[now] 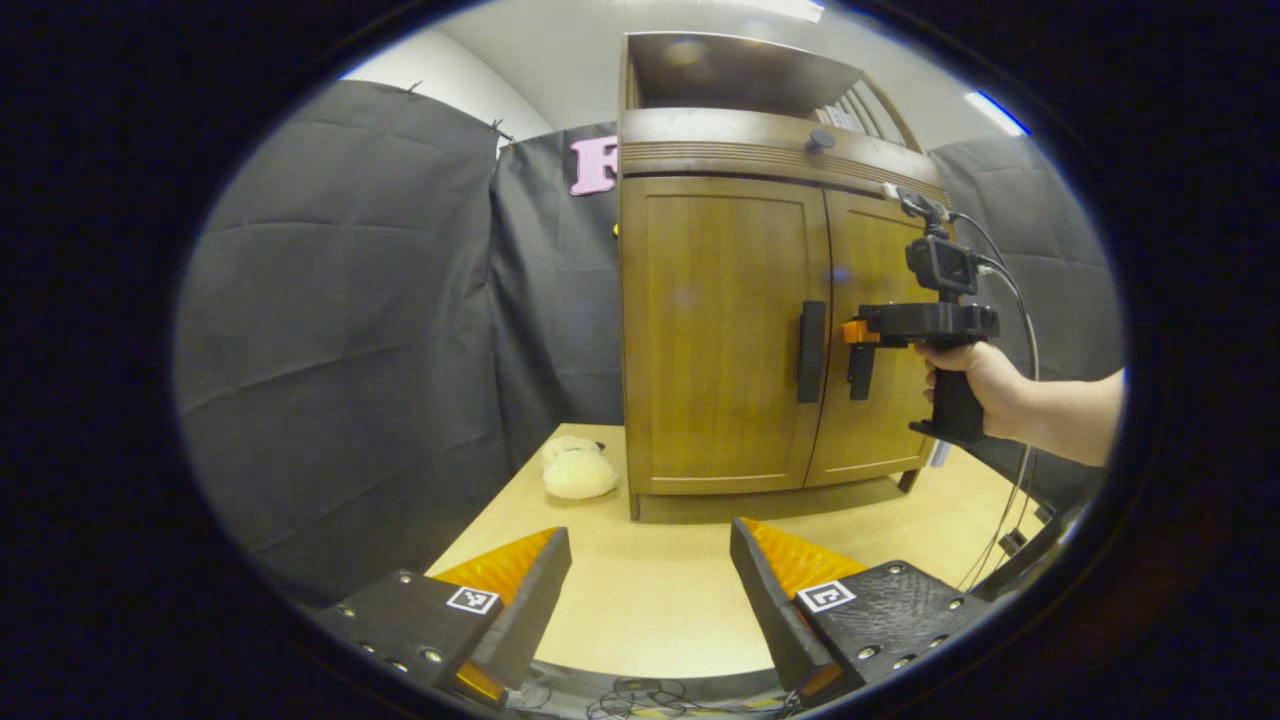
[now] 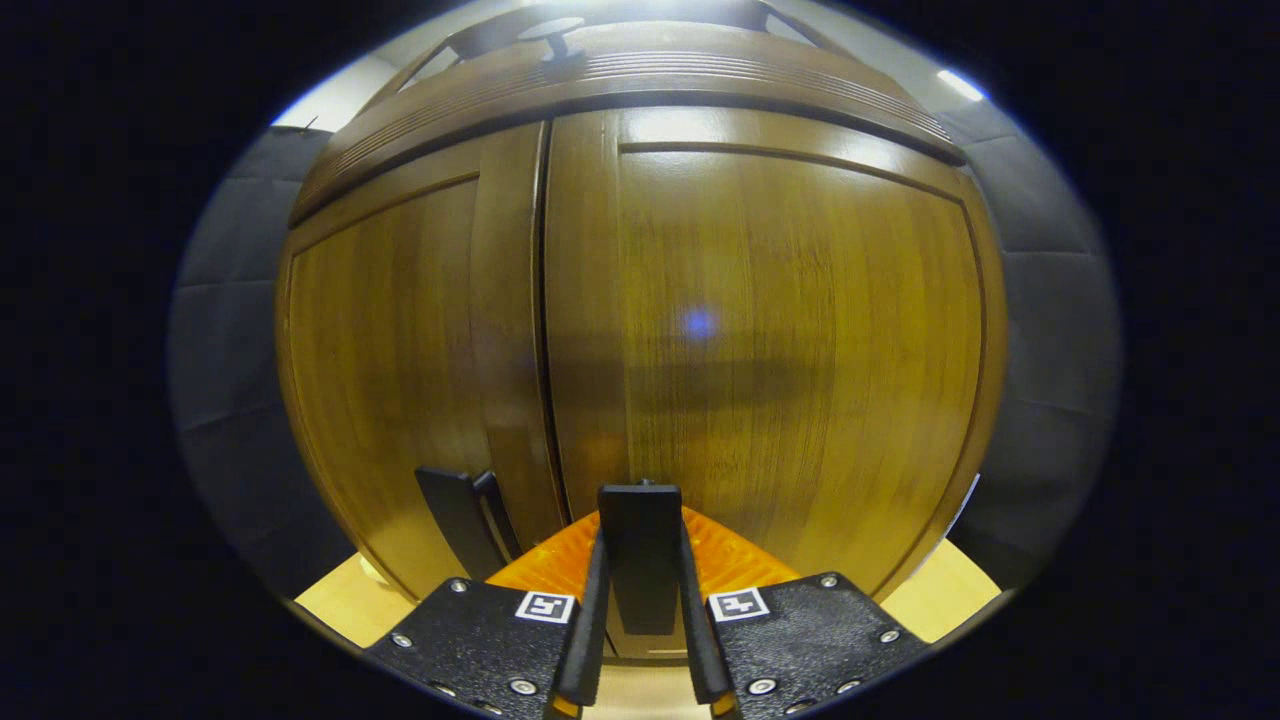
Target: Open the right door of the double-door shoe cabinet with the right hand, and open the left door with the left hand.
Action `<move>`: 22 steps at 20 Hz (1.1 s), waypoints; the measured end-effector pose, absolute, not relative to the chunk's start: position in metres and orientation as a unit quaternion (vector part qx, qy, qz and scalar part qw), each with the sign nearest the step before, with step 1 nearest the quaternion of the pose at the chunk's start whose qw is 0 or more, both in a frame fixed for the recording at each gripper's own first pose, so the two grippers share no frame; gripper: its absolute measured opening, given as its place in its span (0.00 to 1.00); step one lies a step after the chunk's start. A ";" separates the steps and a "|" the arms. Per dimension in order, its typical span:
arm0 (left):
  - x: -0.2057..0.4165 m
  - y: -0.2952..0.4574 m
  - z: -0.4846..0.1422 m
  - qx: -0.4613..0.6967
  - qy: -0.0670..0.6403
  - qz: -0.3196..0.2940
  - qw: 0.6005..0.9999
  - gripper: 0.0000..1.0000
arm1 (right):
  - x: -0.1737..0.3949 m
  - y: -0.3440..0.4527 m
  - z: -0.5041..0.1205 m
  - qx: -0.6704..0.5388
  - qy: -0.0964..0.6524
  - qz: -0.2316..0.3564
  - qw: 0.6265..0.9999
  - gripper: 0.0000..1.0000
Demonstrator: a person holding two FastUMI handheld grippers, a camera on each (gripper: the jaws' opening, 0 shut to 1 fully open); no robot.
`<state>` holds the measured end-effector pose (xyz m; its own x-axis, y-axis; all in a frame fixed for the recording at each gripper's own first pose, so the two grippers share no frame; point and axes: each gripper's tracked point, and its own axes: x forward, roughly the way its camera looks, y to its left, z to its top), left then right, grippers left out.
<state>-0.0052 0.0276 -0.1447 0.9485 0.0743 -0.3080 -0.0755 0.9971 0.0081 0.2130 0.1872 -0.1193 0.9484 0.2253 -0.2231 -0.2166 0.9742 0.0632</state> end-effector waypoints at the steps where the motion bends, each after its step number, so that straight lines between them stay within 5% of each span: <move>1: -0.006 0.027 -0.145 -0.002 0.157 0.037 0.987 0.92 | 0.212 0.187 -0.119 0.020 0.120 0.113 0.986 0.34; 4: -0.006 0.027 -0.144 -0.003 0.155 0.036 0.987 0.86 | 0.205 0.187 -0.121 0.018 0.132 0.118 0.984 0.28; 6: -0.007 0.026 -0.140 0.000 0.153 0.036 0.988 0.92 | 0.200 0.185 -0.120 0.010 0.139 0.127 0.982 0.28; 11: -0.008 0.020 -0.133 0.001 0.140 0.021 0.990 0.86 | 0.177 0.179 -0.117 0.012 0.147 0.151 0.978 0.29; 14: -0.008 0.019 -0.131 0.004 0.135 0.010 0.991 0.98 | 0.159 0.171 -0.114 0.015 0.147 0.153 0.977 0.29; 19: -0.016 0.012 -0.124 0.008 0.136 -0.022 0.990 0.98 | 0.116 0.145 -0.116 0.021 0.154 0.160 0.975 0.29; 20: -0.017 0.011 -0.120 0.009 0.133 -0.029 0.991 0.86 | 0.110 0.141 -0.115 0.020 0.154 0.163 0.974 0.29; 22: -0.017 0.011 -0.117 0.018 0.125 -0.033 0.991 0.92 | 0.102 0.128 -0.112 0.027 0.154 0.169 0.973 0.28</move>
<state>-0.0168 0.0111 -0.1171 0.9666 -0.0608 -0.2490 0.0695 0.9972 0.0266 0.1020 0.1282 -0.1120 0.8955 0.3368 -0.2910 -0.3204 0.9416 0.1040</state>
